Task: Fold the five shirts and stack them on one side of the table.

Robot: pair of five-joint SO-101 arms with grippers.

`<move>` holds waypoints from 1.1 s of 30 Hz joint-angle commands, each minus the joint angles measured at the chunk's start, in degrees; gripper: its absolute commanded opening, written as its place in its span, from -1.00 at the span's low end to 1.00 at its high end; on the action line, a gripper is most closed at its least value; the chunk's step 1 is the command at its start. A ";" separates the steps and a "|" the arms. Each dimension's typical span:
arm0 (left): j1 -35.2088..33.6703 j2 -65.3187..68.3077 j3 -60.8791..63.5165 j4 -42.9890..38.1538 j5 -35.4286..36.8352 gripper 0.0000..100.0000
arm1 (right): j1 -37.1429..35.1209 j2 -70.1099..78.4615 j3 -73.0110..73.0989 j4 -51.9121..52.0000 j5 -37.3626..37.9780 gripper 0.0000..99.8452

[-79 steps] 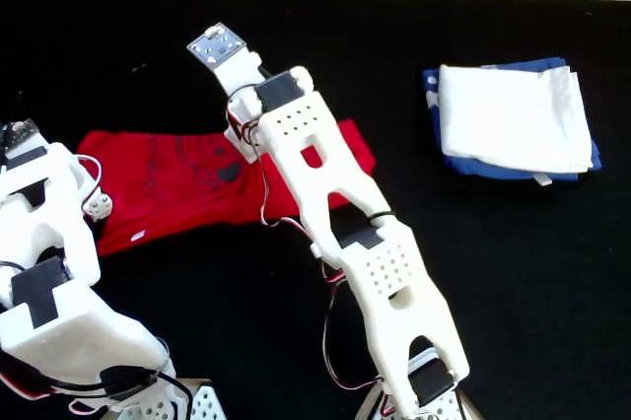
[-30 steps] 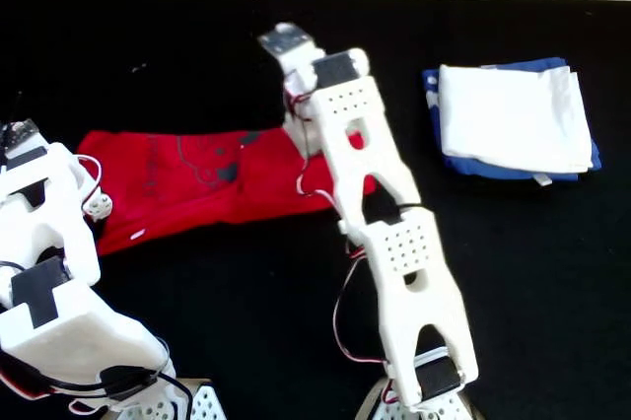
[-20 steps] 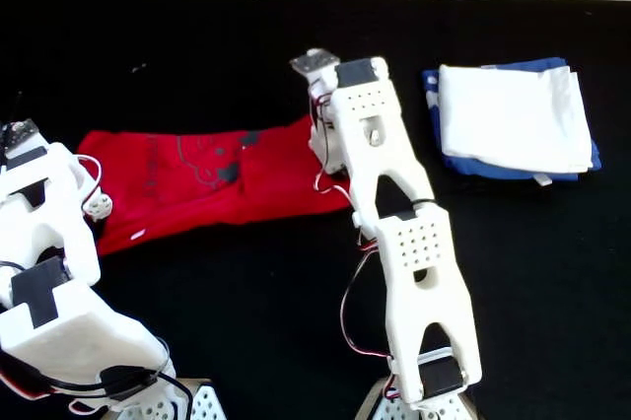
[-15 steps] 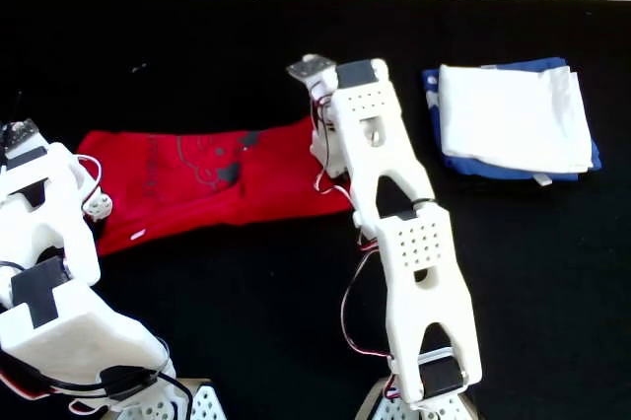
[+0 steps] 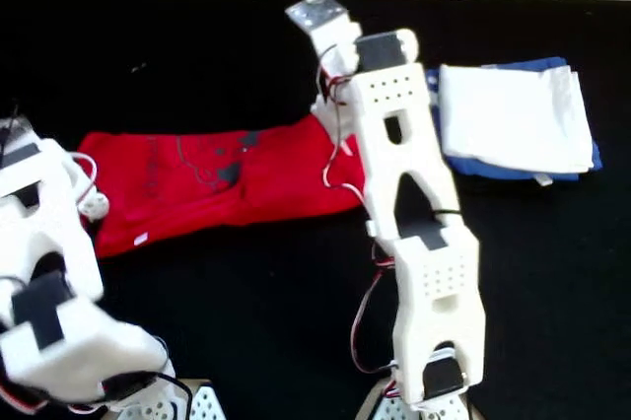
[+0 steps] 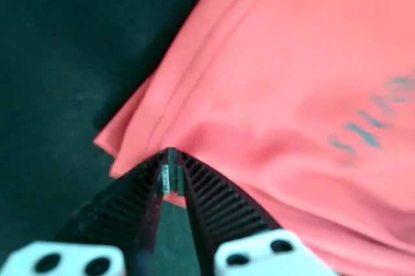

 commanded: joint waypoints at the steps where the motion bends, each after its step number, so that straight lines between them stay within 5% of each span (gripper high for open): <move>1: -0.31 -9.71 -0.66 0.88 0.26 -0.92 | -0.48 -6.73 2.68 1.01 0.53 -0.99; 7: -1.01 -5.67 -5.76 0.44 0.18 -0.52 | -0.66 -21.76 17.80 0.92 0.70 -0.99; 18: -5.23 23.78 -32.31 5.36 -3.34 -0.54 | 3.74 -50.95 45.93 0.66 4.04 -0.99; 33: -0.66 42.68 -47.69 11.16 -7.38 -0.54 | 5.05 -55.34 49.27 0.75 3.78 -0.99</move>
